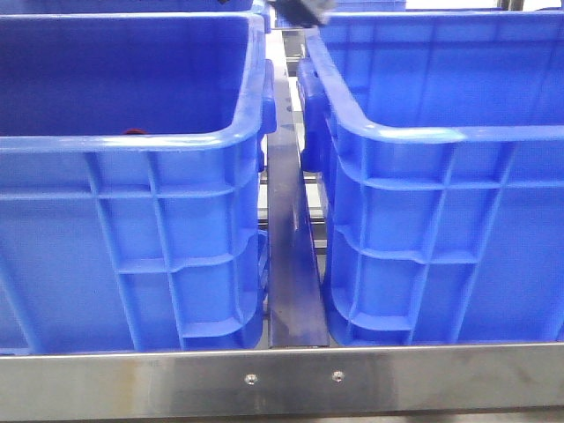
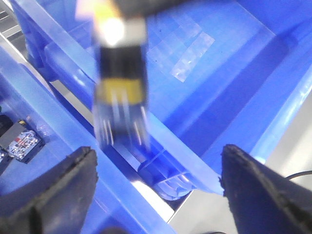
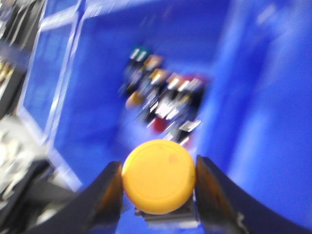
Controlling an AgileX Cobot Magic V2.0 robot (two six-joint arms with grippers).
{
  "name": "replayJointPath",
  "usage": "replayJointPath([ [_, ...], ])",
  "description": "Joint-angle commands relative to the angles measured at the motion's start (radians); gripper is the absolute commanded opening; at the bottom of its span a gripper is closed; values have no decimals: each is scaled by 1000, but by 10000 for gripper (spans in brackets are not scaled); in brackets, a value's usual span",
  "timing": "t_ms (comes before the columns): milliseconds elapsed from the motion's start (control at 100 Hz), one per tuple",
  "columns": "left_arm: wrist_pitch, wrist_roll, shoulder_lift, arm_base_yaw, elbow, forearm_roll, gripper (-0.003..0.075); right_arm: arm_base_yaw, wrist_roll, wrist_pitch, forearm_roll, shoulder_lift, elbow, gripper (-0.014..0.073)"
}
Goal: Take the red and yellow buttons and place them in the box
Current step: 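Lower the yellow button into the empty bin and open the right gripper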
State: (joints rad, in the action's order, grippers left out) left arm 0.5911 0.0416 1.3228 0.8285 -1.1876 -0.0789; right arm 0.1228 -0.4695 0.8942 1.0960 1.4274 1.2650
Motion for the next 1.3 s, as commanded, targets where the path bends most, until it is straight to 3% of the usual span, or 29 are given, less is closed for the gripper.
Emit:
replayJointPath([
  [0, -53, 9, -30, 4, -29, -11, 505, -61, -69, -47, 67, -32, 36, 351],
  [240, -51, 9, -30, 4, -29, -11, 505, -169, -211, -180, -37, -32, 30, 351],
  [660, -54, 9, -30, 4, -29, -11, 505, -92, -430, -670, -67, -1, -136, 351],
  [940, -54, 9, -30, 4, -29, -11, 504, -71, -430, -819, -66, 125, -136, 351],
  [1290, -56, 9, -30, 4, -29, -11, 503, -70, -430, -853, -48, 239, -82, 351],
])
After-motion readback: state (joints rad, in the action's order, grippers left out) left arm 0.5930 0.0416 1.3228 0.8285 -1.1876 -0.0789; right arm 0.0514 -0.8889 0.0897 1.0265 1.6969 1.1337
